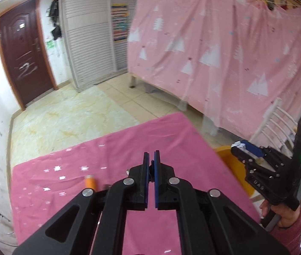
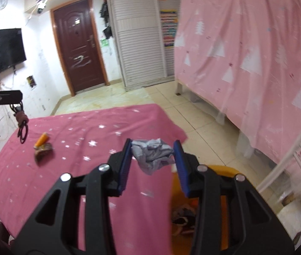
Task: Collect trash
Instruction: 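Carry the cable and foil ball to the bucket and release them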
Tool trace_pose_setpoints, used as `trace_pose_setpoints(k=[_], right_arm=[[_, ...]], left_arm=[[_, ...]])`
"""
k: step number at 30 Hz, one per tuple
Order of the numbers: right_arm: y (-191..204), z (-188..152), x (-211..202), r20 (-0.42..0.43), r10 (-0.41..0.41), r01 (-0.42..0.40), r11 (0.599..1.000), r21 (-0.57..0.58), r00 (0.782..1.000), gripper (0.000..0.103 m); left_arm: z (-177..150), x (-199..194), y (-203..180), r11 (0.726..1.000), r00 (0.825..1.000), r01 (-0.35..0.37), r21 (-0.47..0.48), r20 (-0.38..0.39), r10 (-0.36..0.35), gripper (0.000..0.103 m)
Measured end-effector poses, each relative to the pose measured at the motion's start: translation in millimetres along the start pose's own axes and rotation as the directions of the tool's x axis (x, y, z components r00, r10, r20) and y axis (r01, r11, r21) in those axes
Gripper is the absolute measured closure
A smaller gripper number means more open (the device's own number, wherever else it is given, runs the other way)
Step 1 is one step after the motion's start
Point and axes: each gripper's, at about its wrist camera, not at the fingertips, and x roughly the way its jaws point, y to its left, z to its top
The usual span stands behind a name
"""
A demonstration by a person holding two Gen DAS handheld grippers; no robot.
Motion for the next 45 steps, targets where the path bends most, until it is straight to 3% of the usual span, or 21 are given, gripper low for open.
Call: trace_pose_setpoints(k=[13,27,30,33,35,37,45], right_arm=[[-72.4,-33.3,-0.3,-0.046,-0.049,0.053,0.995,0.089,0.998,0.066],[-127.0,-54.8,20.7,-0.138,0.017,0.012,0.978,0.208,0.990,0.064],[-128.2,-57.5,25.8,-0.149,0.028,0.004,0.978,0.209,0.988,0.058],[-124.0,-57.2,26.7,-0.150,0.027,0.003,0.980,0.197,0.988,0.047],[-120.8,-56.9,26.1,-0.148,0.027,0.001,0.982,0.187,0.989,0.045],[-118.1,-56.7,24.5,-0.145,0.027,0.000,0.983,0.184,0.989,0.043],[-90.1,-44.8,6.9,-0.094,0.032,-0.020,0.991,0.129,0.995,0.037]], left_arm=[[10.8,52.2,-127.5,0.986,0.991,0.124,0.114,-0.063,-0.118,0.103],[4.2,123.3,-186.1,0.983,0.984,0.116,0.144,-0.148,-0.094,0.103],[2.4,127.5,-187.5,0.985,0.985,0.105,0.139,-0.152,-0.084,0.102],[1.9,127.2,-182.3,0.987,0.985,0.096,0.127,-0.152,-0.076,0.089],[2.6,127.0,-178.0,0.988,0.986,0.097,0.117,-0.149,-0.079,0.048],[3.6,122.5,-173.6,0.990,0.988,0.091,0.107,-0.134,-0.076,0.036],[3.4,97.0,-140.5,0.994,0.993,0.081,0.079,-0.089,-0.073,0.031]])
